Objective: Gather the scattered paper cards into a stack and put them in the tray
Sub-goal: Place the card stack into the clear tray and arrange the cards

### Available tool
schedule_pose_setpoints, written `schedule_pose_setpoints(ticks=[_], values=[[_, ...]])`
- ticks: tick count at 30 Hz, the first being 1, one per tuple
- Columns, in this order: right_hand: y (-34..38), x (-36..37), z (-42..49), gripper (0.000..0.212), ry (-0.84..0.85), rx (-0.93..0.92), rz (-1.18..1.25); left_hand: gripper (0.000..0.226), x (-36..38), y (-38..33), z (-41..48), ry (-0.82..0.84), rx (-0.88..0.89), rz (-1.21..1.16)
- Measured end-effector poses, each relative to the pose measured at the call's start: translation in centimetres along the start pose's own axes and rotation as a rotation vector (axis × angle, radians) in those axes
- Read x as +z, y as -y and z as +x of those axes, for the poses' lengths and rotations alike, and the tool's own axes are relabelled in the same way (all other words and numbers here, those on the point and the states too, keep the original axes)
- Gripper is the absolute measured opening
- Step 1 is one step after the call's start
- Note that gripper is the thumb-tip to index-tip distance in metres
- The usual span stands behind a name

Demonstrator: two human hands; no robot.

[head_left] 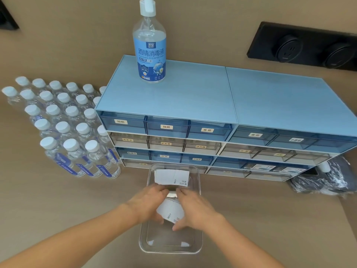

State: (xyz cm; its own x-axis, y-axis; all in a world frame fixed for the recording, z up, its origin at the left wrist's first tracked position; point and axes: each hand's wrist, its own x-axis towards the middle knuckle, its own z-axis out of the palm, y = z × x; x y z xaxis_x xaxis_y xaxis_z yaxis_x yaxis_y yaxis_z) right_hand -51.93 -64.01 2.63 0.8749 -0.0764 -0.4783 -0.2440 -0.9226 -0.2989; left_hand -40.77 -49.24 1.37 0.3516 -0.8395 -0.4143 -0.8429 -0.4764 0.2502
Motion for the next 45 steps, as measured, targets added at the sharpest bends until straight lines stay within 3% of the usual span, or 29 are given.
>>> schedule_pose_setpoints(ticks=[4, 10, 15, 19, 27, 40, 45], values=[[1.6, 1.0, 1.1, 0.114, 0.054, 0.08, -0.236, 0.082, 0.6, -1.8, 0.9, 0.115, -0.106, 0.152], [1.9, 0.3, 2.4, 0.075, 0.129, 0.131, -0.218, 0.064, 0.5, -2.9, 1.9, 0.18, -0.216, 0.185], [1.4, -0.2, 2.4, 0.069, 0.105, 0.104, -0.187, 0.065, 1.0, -2.6, 2.2, 0.159, -0.23, 0.194], [1.3, 0.5, 2.0, 0.049, 0.046, 0.071, -0.197, 0.062, 1.7, -2.8, 2.3, 0.134, -0.236, 0.209], [1.9, 1.7, 2.0, 0.067, 0.028, 0.102, -0.259, 0.053, 2.7, -3.6, 2.5, 0.083, -0.295, 0.27], [1.8, 1.8, 1.8, 0.047, -0.017, 0.139, -0.201, 0.04, 2.5, -3.3, 2.7, 0.061, -0.334, 0.154], [1.6, 1.3, 1.9, 0.05, -0.031, 0.115, -0.197, 0.04, 2.3, -3.4, 2.8, 0.078, -0.332, 0.126]])
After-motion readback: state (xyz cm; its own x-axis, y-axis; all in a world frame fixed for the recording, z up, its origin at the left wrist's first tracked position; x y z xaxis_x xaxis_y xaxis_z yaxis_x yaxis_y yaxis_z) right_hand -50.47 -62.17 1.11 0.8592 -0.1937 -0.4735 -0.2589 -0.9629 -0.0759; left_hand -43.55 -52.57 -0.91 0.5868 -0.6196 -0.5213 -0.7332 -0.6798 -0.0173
